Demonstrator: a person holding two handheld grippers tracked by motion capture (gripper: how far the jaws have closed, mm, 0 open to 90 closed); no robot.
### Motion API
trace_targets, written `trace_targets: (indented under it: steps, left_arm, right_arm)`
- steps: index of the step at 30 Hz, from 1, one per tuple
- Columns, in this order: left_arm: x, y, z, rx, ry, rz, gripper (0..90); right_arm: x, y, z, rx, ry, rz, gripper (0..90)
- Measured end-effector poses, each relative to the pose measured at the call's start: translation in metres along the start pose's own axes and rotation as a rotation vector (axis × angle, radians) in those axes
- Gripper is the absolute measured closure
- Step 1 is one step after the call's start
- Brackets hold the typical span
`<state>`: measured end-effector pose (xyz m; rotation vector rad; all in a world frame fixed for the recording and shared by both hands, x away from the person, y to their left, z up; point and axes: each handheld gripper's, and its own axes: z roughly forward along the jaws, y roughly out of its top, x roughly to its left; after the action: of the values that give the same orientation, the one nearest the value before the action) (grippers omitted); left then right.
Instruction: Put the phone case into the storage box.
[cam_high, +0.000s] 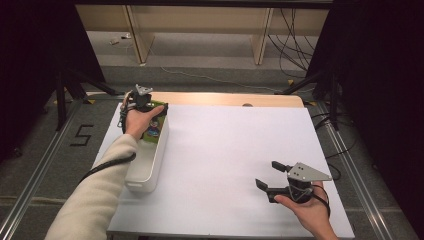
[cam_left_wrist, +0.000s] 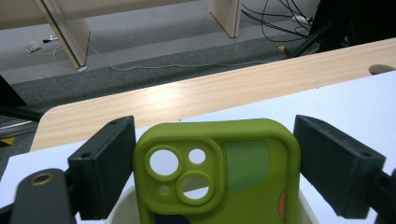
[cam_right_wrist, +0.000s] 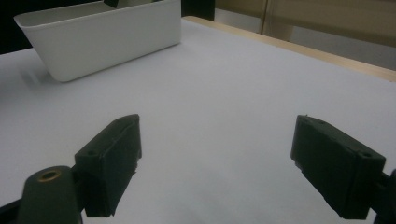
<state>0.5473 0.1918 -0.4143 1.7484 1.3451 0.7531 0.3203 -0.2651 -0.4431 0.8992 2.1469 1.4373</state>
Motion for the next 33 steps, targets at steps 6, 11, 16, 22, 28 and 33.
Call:
trace_targets:
  steps: [6, 11, 16, 22, 28, 33]
  left_arm:
    - [-0.0003, 0.0016, -0.0007, -0.002, 0.003, 0.003, 14.4]
    - [0.0004, 0.0042, -0.0022, -0.004, 0.007, 0.008, 13.4]
    - [0.0007, 0.0052, -0.0029, -0.008, 0.013, 0.004, 12.8]
    - [0.001, 0.0051, -0.0029, -0.008, 0.014, 0.003, 12.2]
    - [0.0008, 0.0073, -0.0046, -0.012, 0.017, 0.0, 10.6]
    - [0.0004, 0.0091, -0.0062, -0.014, 0.012, 0.002, 10.3]
  right_arm:
    - [0.0001, -0.0001, 0.0001, 0.0, 0.001, 0.0, 17.3]
    - [0.0002, 0.0, 0.0, 0.0, 0.001, 0.0, 17.3]
    - [0.0002, 0.0, 0.0, 0.001, 0.001, 0.0, 17.3]
    - [0.0001, 0.0, 0.0, 0.001, 0.001, 0.001, 17.3]
    - [0.0001, 0.0, 0.0, 0.001, 0.001, 0.0, 17.3]
    - [0.0002, 0.0, 0.0, 0.0, 0.002, 0.002, 17.3]
